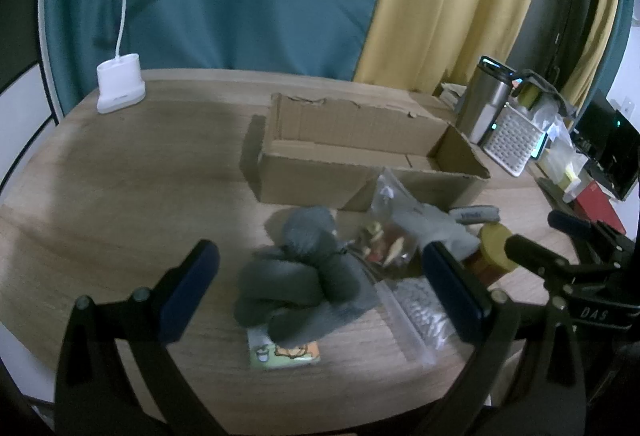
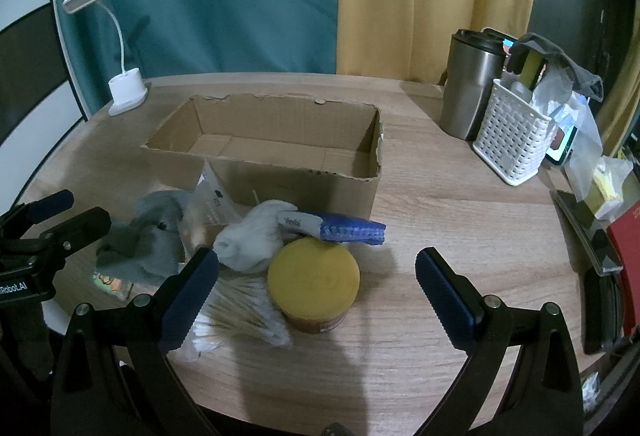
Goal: Organize objects
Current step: 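Move left tool toward grey plush while right tool approaches yellow-lidded can, then close left tool on grey plush while right tool grasps yellow-lidded can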
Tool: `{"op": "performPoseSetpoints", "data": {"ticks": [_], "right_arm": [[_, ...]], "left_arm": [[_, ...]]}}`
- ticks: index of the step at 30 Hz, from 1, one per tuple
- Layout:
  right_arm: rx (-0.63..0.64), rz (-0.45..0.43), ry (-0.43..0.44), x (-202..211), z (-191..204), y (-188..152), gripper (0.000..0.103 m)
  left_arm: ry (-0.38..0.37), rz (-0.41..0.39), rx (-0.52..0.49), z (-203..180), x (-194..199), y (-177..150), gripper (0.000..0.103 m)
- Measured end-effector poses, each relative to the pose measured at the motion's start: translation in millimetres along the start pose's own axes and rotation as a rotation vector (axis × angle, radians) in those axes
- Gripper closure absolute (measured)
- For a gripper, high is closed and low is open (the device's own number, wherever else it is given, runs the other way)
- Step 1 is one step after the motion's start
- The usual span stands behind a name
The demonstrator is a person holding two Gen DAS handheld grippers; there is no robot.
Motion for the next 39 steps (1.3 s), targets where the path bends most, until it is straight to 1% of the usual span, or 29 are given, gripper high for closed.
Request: {"op": "performPoseSetpoints", "data": {"ticks": [22,29,39], "right_arm": [[-0.002,-0.004,0.003,5.4,4.9,-1.5,0.002],[-0.005,0.007,0.004,2.3,7.1,-5.3,0.002],[-0.016,0.037,0.01,-9.9,3.4,-9.8,0.002]], "left_arm": [[-0.001,-0.003,0.005,2.6,5.3,-3.1,0.001],[0.003,0.017,0.001,5.6,0.2,-8.2,0.001],[0.011,0.06,-0.012,4.9,-17.7,-13.1,0.001]]}}
Point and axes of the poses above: each gripper's, at about its wrist camera, not at the fingertips, and x roughly against the way its jaws point, z to its left, y to its top, the point moved 2 cm from there along -x, roughly the way its jaws point, and after that the axes turned 3 degrees about y, right-handed, at the moved point
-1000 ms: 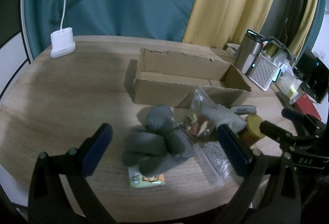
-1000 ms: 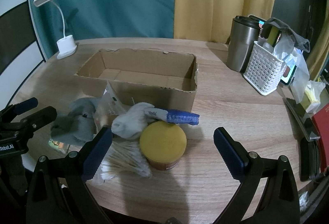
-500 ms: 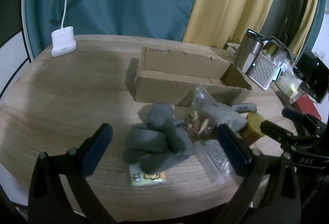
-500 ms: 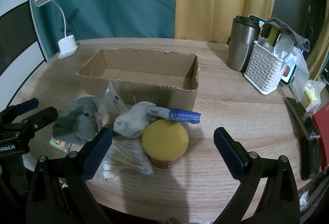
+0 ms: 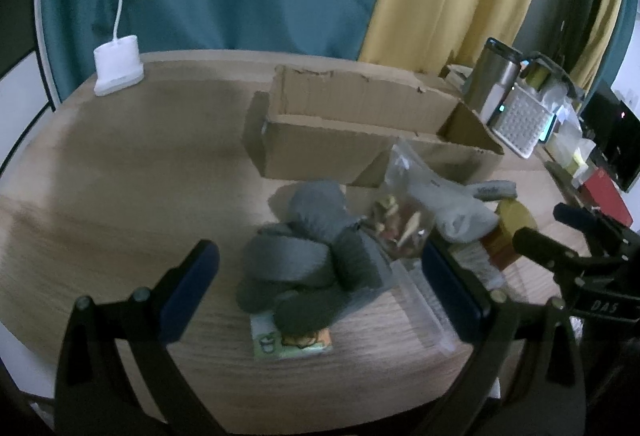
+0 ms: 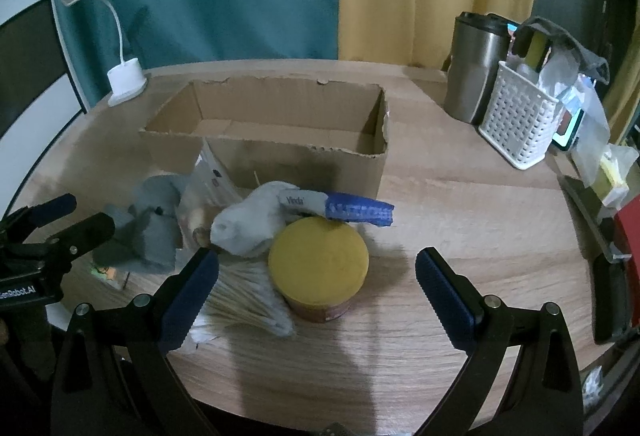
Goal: Organize objects
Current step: 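Close left tool on grey plush while right tool grasps yellow-lidded can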
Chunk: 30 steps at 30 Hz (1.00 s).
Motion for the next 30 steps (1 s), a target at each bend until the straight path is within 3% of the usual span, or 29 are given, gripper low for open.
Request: {"op": "performPoseSetpoints", "data": {"ticks": [17,20,24,27,30], "right_arm": [[-0.023,0.045,0.032,-25.4,-11.1,-3.2,0.003],[-0.028,0.062,0.033,-30.0,-12.7,-4.9,0.016],[-0.03,0.075,0.037,-34.7,-13.6,-7.2,0.016],[-0.03,0.079,0.042,-36.8,-13.8,-7.3,0.017],[-0.031,0.087,0.049,-38.3,-14.2,-8.2,0.026]], "left_arm": [[0.025,0.078,-0.044,-9.0,-36.9,-4.9,0.001],[0.025,0.088,-0.058,-11.3,-42.6,-4.5,0.002],[0.03,0.106,-0.078,-13.2,-51.4,-4.4,0.016],[0.037,0.113,-0.083,-13.1,-56.5,-4.3,0.017],[0.034,0.115,-0.087,-13.9,-58.4,-4.5,0.021]]}}
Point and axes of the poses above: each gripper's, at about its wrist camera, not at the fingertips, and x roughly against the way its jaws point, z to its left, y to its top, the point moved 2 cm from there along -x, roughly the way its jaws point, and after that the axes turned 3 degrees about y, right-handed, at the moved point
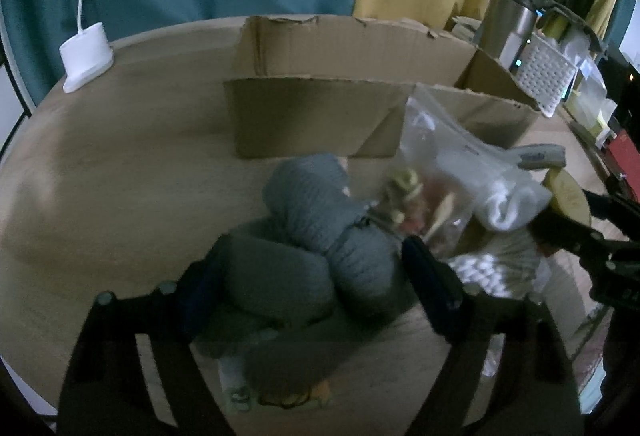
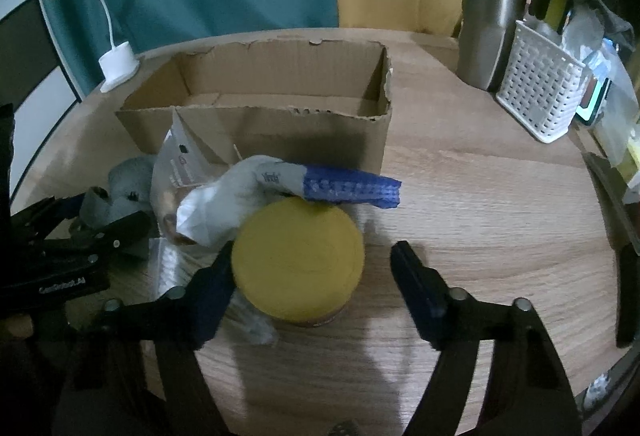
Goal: Organize objects
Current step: 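Close left tool on grey plush while right tool grasps yellow-lidded can, then lift and carry grey plush with left tool while right tool carries can to box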
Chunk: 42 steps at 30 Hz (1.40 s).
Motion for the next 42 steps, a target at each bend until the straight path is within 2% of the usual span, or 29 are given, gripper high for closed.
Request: {"op": "performPoseSetpoints", "data": {"ticks": [6,11,15,23,42], "right_arm": [[-0.006,0.013,0.011,-2.5,0.3,-2.2,0.027],[0.008,0.009,0.012,-1.1,2.2,-2.5,0.042],[0.014,0.005,0.006,-0.9,2.8,-3.3,0.042],[0.016,-0.012,0.002,5.2,3.0,-3.3,0.043],[0.044,-0.089,-0.012,42.1,3.2,10.9,0.045]], "left_arm": [[-0.034,0.008,-0.016,-2.2,-1.1,-0.1,0.035],[-0.049,0.006,-0.02,-5.4,1.5,-1.4,0.045],[-0.065,0.001,-0.016,-5.0,4.1,-2.1,0.052],[-0.077,-0.021,-0.007,-2.5,14.5,0.1,0.054],[-0.098,-0.131,0.01,-0.3,55.8,20.0,0.055]]}}
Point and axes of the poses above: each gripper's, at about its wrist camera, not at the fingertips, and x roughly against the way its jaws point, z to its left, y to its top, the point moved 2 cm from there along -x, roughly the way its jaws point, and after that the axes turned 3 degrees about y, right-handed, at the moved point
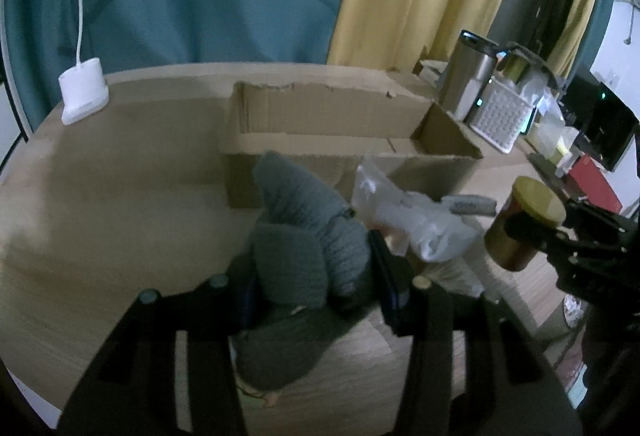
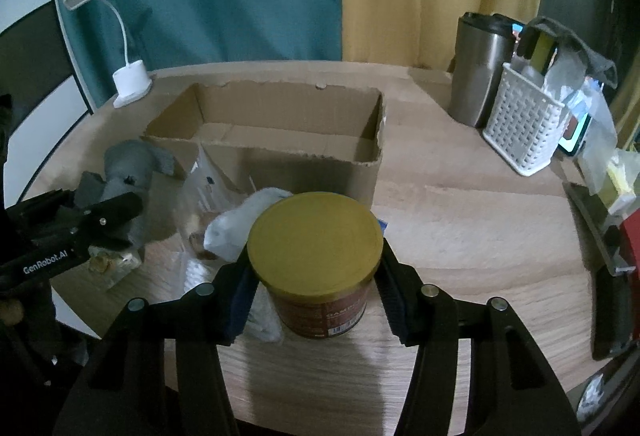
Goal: Organize objects
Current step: 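Lift and carry grey plush with left tool while right tool carries can to box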
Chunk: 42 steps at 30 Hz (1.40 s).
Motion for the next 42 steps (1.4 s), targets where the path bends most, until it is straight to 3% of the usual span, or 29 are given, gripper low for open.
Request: {"op": "performPoseSetpoints", "data": {"ticks": [19,42], "right_arm": [[0.015,-0.084,-0.022,30.8,-13.8,28.6,0.045],[0.03,-0.097,0.003,12.1,-32.6,64.6,0.045]], "left_arm": [[-0.02,-0.082,-0.029,-13.1,20.9,33.1,0.055],[-0.051,-0.093,-0.067,-35.2,2.4,74.3,0.055]]}}
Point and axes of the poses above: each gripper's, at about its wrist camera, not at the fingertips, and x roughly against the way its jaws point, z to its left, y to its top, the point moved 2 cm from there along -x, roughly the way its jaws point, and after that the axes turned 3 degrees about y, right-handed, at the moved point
